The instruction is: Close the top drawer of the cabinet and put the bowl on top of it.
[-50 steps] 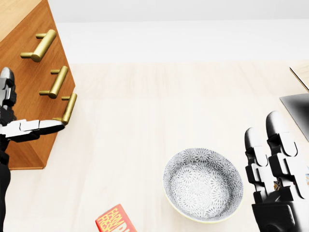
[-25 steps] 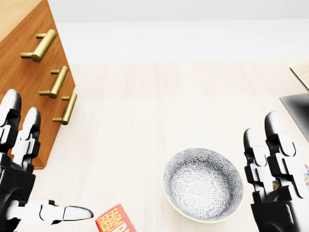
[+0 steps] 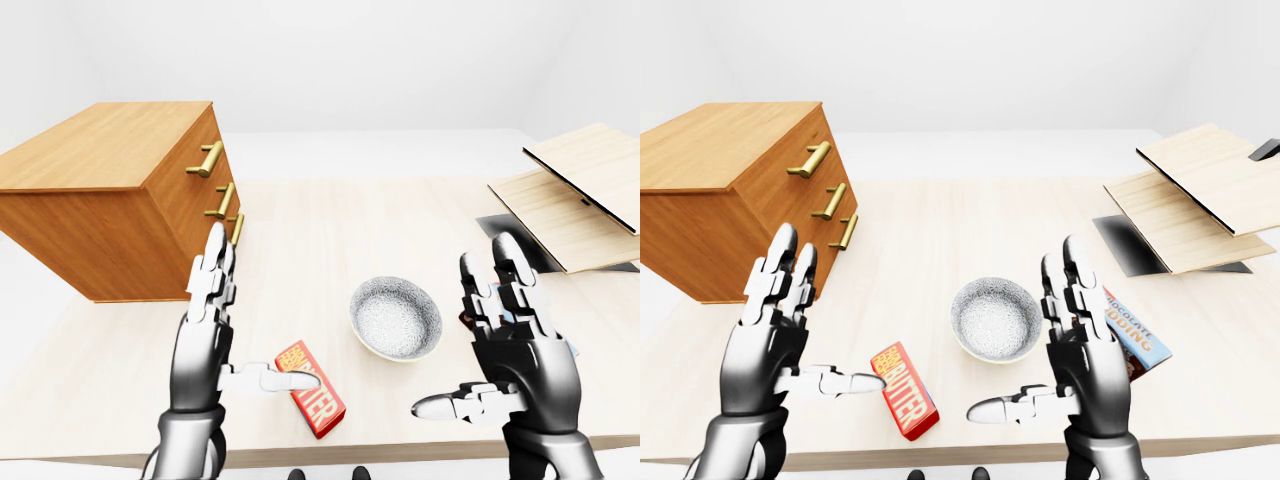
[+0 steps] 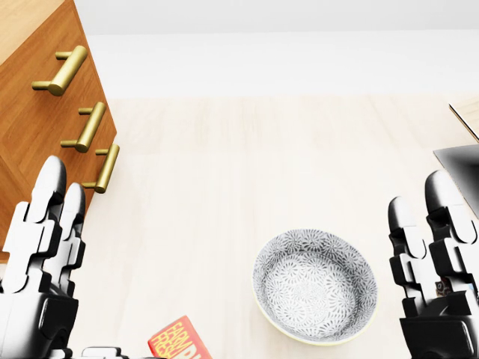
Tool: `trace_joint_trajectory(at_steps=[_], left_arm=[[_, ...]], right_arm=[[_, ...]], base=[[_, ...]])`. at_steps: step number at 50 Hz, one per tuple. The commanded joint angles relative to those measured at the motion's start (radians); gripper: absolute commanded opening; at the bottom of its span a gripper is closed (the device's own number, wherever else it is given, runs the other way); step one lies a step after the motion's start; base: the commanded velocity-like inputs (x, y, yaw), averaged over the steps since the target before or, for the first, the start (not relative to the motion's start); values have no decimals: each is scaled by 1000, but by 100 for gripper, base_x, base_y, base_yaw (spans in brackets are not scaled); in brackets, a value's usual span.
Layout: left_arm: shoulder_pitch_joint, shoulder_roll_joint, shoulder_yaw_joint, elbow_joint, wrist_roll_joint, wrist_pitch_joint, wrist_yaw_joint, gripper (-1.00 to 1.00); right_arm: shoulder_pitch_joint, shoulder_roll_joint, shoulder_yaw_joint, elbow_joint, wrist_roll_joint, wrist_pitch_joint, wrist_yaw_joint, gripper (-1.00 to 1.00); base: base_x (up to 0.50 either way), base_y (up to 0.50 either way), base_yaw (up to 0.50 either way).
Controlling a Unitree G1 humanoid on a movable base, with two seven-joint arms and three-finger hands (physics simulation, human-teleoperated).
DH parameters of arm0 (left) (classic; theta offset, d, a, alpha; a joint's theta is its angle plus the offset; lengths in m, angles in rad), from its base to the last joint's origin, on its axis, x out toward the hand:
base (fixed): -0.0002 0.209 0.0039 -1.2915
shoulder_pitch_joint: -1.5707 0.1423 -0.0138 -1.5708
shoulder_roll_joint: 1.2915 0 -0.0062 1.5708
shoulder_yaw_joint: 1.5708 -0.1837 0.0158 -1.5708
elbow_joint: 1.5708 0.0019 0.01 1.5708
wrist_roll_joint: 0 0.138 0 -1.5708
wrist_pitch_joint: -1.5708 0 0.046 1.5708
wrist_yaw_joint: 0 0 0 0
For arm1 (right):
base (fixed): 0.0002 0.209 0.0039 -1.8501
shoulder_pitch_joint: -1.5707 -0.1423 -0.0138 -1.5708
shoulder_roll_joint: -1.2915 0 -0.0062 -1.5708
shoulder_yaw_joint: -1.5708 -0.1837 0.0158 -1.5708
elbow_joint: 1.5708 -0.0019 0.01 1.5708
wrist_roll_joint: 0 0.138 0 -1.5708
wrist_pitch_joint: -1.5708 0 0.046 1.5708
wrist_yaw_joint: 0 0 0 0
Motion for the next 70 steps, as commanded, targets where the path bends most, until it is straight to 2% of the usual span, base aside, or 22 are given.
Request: trace_joint_trajectory(at_steps=[1, 3, 10, 13, 15, 17, 21, 24, 27, 33, 39, 47, 53, 60, 62, 64, 67, 70], left_arm=[[14, 45, -154, -83, 154, 0, 120, 100], [23, 64, -217, -106, 218, 0, 151, 100], [12, 120, -371, -135, 354, 0, 242, 100], [-9, 131, -439, -115, 419, 0, 275, 100], [-17, 137, -469, -116, 442, 0, 288, 100], [-34, 136, -515, -104, 488, 0, 296, 100], [-71, 119, -545, -71, 521, 0, 295, 100], [-86, 107, -613, -65, 601, 0, 295, 100], [-99, 100, -652, -54, 648, 0, 286, 100], [-124, 72, -696, -37, 731, 0, 275, 100], [-142, 48, -700, 3, 803, 0, 281, 100], [-153, 15, -746, 26, 873, 0, 263, 100], [-171, -10, -774, 76, 942, 0, 279, 100], [-203, -49, -732, 110, 979, 0, 281, 100], [-201, -56, -726, 119, 962, 0, 272, 100], [-200, -58, -728, 125, 962, 0, 274, 100], [-194, -61, -760, 136, 1015, 0, 280, 100], [-203, -72, -766, 155, 1049, 0, 293, 100]], right_arm=[[-3, 23, -41, -26, 20, 25, 28, 100], [2, 29, -48, -35, 23, 28, 36, 100], [0, 47, -74, -49, 28, 38, 58, 100], [-37, 50, -104, -35, 35, 66, 59, 100], [-42, 56, -114, -40, 39, 71, 66, 100], [-40, 63, -120, -46, 40, 71, 74, 100], [-41, 72, -138, -58, 49, 71, 85, 100], [-45, 81, -162, -70, 58, 71, 97, 100], [-62, 87, -177, -64, 58, 71, 104, 100], [-74, 99, -236, -92, 83, 71, 125, 100], [-69, 122, -286, -130, 111, 71, 172, 100], [-121, 145, -418, -170, 178, 71, 203, 100], [-148, 146, -474, -177, 197, 71, 208, 100], [-151, 121, -513, -178, 245, 71, 190, 100], [-140, 111, -518, -177, 266, 71, 183, 100], [-132, 100, -515, -177, 277, 71, 173, 100], [-133, 84, -539, -178, 311, 71, 163, 100], [-127, 69, -572, -177, 361, 71, 158, 100]], base=[[0, 0, 0], [0, 0, 0], [0, 0, 0], [0, 0, 0], [0, 0, 0], [0, 0, 0], [0, 0, 0], [0, 0, 0], [0, 0, 0], [0, 0, 0], [0, 0, 0], [0, 0, 0], [0, 0, 0], [0, 0, 0], [0, 0, 0], [0, 0, 0], [0, 0, 0], [0, 0, 0]])
